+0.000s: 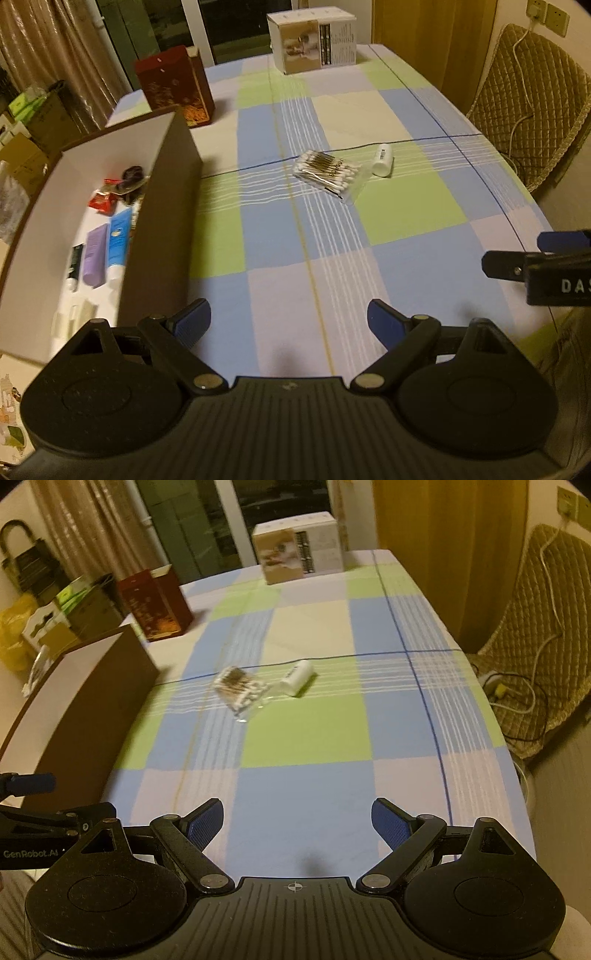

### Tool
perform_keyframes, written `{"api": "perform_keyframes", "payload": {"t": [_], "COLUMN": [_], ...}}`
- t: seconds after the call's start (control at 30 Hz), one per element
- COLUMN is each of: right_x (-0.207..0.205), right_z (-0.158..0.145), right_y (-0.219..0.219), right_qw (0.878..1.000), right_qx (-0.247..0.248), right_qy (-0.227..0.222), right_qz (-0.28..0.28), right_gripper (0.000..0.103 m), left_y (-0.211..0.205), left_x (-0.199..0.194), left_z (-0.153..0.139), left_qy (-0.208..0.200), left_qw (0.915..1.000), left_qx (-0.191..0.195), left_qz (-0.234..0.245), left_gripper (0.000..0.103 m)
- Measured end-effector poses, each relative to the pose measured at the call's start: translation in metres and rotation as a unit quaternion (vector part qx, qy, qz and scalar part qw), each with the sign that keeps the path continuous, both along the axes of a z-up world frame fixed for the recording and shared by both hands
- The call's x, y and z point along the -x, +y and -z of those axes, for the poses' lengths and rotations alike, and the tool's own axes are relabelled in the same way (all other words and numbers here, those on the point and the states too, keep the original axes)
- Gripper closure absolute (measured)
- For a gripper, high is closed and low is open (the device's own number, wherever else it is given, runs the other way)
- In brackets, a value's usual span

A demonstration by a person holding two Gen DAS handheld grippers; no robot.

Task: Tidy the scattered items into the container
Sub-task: 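Move both tools back from the box toward the swabs and white bottle, then grasp the white bottle with the right tool while the left tool grasps the swab bag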

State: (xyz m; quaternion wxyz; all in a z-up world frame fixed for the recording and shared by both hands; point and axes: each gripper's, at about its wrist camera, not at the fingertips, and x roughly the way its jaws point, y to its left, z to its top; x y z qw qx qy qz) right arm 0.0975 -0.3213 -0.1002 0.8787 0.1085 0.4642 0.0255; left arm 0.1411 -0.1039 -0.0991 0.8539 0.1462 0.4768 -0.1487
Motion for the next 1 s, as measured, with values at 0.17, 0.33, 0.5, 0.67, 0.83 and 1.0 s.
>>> {"api": "perform_keyframes", "payload": {"t": [0.17, 0.33, 0.5, 0.67, 0.83, 1.0], "right_x": [-0.021, -0.053, -0.081, -0.113, -0.148, -0.165], "right_z": [0.016, 0.030, 0.040, 0.045, 0.058, 0.068], "right_y": [-0.015, -0.021, -0.023, -0.024, -0.020, -0.016], "right_qw": [0.999, 0.999, 0.999, 0.998, 0.998, 0.998], "right_qx": [-0.017, -0.013, -0.012, -0.020, -0.034, -0.032], "right_qy": [0.007, 0.013, 0.008, -0.009, -0.018, -0.026], "right_qz": [0.027, 0.038, 0.045, 0.050, 0.045, 0.041], "right_gripper": [0.011, 0.011, 0.011, 0.021, 0.036, 0.037], "left_y": [-0.014, -0.020, -0.033, -0.044, -0.052, -0.058], "left_x": [-0.024, -0.052, -0.087, -0.122, -0.151, -0.177], "left_z": [0.017, 0.033, 0.046, 0.054, 0.063, 0.074], "left_qy": [0.007, 0.021, 0.024, 0.028, 0.032, 0.039], "left_qw": [1.0000, 0.9997, 0.9995, 0.9989, 0.9978, 0.9961], "left_qx": [-0.005, 0.004, 0.009, 0.023, 0.031, 0.037], "left_qz": [0.003, -0.011, -0.018, -0.032, -0.049, -0.069], "left_gripper": [0.015, 0.016, 0.016, 0.021, 0.021, 0.021]}}
